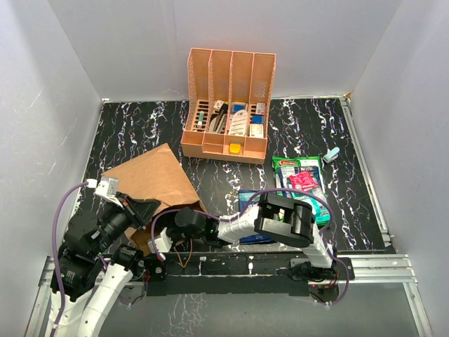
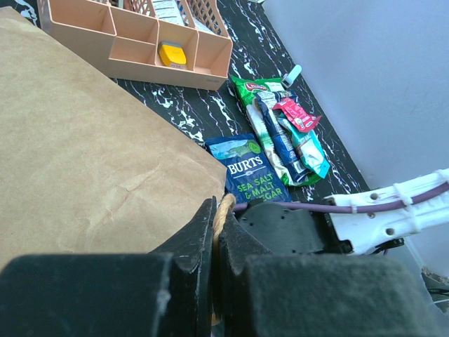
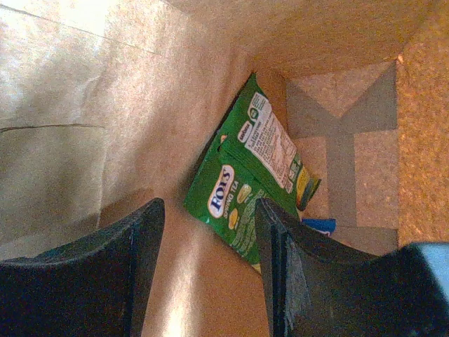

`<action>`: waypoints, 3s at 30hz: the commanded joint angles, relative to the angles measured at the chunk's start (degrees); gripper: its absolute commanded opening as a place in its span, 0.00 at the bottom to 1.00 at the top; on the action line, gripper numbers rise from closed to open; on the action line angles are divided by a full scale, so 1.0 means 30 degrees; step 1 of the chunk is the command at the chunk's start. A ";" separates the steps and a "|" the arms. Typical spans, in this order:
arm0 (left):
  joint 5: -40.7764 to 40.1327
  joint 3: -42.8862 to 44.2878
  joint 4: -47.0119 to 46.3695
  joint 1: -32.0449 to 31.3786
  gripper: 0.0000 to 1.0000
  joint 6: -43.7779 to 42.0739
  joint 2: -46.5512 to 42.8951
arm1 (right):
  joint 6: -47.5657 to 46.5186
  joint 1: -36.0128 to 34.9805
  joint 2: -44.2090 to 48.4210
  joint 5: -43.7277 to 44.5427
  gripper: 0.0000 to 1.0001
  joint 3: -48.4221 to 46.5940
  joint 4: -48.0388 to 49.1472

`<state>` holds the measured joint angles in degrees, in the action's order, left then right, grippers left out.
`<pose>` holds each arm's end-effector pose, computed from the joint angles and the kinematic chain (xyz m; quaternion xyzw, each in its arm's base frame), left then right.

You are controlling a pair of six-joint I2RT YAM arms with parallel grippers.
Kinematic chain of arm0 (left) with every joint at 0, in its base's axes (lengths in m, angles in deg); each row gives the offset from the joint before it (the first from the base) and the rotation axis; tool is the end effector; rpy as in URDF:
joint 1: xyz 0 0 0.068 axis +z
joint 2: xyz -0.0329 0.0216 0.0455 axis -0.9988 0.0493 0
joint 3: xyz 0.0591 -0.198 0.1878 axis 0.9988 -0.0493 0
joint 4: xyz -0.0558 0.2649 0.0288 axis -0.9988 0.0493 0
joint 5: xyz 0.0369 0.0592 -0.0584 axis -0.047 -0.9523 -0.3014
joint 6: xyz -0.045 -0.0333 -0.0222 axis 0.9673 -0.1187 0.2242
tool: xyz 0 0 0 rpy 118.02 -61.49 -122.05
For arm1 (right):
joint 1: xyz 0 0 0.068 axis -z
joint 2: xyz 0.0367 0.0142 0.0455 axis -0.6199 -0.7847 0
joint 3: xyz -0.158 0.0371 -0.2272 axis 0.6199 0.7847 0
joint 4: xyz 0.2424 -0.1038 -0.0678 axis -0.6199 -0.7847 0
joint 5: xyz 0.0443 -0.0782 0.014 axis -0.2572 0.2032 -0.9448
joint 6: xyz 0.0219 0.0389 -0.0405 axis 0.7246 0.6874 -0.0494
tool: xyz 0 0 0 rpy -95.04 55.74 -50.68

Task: Take the snacks out of the paper bag
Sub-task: Take out the snack from the paper bag, then place the snack at the center of the board.

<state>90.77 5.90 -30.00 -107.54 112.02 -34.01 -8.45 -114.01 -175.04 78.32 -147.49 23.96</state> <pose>0.0457 -0.0288 0.3450 0.0283 0.7216 -0.3717 0.5834 0.1090 0.4371 0.1289 -0.7803 0.2899 0.0899 0.5468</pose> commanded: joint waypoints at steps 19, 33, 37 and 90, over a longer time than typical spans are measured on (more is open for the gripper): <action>0.0367 -0.0098 -0.0538 0.0149 0.00 -0.0061 -0.0235 | -0.3638 0.1636 -0.6346 0.3621 0.53 -0.6473 0.6558; 0.0091 -0.0009 -0.0332 0.0141 0.00 -0.0065 -0.0305 | -0.0784 0.1477 -0.3715 0.3640 0.07 -0.4343 0.5846; 0.0015 -0.0023 -0.0405 0.0161 0.00 -0.0033 -0.0323 | 0.1962 0.1106 -0.0936 0.1519 0.07 -0.1608 0.4928; 0.0307 -0.0060 -0.0380 0.0370 0.00 -0.0069 0.0662 | 3.4141 0.3711 2.0727 0.9061 0.07 0.3883 -2.2983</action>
<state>90.64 5.90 -29.96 -106.77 111.98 -32.87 94.61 -108.96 -113.16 112.16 -134.70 -47.86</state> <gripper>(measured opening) 0.008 0.077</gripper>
